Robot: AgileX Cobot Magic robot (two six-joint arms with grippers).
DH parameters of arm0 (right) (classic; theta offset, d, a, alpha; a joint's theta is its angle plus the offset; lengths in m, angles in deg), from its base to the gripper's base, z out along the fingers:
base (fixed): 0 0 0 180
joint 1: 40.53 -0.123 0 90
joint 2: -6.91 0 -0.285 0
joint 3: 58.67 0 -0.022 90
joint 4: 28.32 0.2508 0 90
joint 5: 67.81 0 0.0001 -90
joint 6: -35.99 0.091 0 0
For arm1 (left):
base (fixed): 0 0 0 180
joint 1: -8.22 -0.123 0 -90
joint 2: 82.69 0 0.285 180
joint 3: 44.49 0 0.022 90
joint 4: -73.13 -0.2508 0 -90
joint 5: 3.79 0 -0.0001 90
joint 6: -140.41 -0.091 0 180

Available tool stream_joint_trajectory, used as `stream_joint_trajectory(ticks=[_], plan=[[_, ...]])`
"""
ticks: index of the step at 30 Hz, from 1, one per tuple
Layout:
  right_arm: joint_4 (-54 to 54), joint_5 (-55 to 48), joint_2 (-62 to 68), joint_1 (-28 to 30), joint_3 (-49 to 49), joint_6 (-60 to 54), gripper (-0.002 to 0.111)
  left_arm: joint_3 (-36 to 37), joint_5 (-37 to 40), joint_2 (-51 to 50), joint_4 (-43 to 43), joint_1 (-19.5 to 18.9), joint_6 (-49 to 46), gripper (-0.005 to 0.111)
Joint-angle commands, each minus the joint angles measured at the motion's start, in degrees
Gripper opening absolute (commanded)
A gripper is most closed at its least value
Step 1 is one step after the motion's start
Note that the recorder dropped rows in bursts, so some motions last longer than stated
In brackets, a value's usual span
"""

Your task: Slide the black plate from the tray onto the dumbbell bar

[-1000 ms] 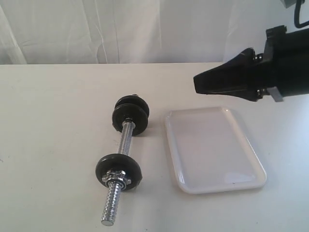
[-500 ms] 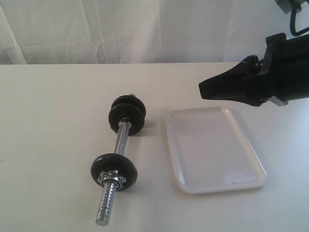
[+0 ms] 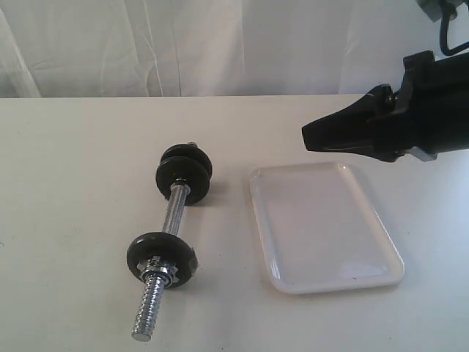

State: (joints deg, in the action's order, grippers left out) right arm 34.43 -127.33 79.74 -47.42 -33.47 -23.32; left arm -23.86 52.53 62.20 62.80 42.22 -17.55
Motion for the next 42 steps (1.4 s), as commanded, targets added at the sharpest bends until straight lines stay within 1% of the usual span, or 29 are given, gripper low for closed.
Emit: stream_joint_trajectory(ticks=[1,16,18,24,29,30,32,34,38,39,42], plan=[[0.4,-0.1,-0.5,0.0,0.3,-0.4,0.000,0.2,0.0,0.6,0.2,-0.2,0.5,0.000],[0.4,-0.1,-0.5,0.0,0.3,-0.4,0.000,0.6,-0.5,1.0,0.0,-0.2,0.4,0.000],[0.4,-0.1,-0.5,0.0,0.3,-0.4,0.000,1.2,-1.0,1.7,0.4,-2.2,0.4,0.000],[0.3,0.0,-0.5,0.0,0.3,-0.4,0.000,5.7,-5.0,7.2,0.8,-14.3,0.4,0.000],[0.3,0.0,-0.5,0.0,0.3,-0.4,0.000,12.5,-6.2,15.8,0.8,-25.6,0.4,0.000],[0.3,0.0,-0.5,0.0,0.3,-0.4,0.000,14.4,-6.2,17.4,0.8,-27.6,0.4,0.000],[0.3,0.0,-0.5,0.0,0.3,-0.4,0.000,17.4,-6.2,20.1,0.8,-30.4,0.4,0.000],[0.3,0.0,-0.5,0.0,0.3,-0.4,0.000,20.4,-6.2,22.9,0.8,-32.0,0.3,0.000],[0.3,0.0,-0.5,0.0,0.3,-0.4,0.000,26.7,-6.2,27.3,0.8,-32.1,0.3,0.000],[0.3,0.0,-0.5,0.0,0.3,-0.4,0.000,27.9,-7.8,27.3,0.8,-32.1,0.5,0.000],[0.4,0.0,-0.5,0.0,0.3,-0.4,0.000,28.7,-9.6,27.3,0.1,-32.1,0.1,0.000]])
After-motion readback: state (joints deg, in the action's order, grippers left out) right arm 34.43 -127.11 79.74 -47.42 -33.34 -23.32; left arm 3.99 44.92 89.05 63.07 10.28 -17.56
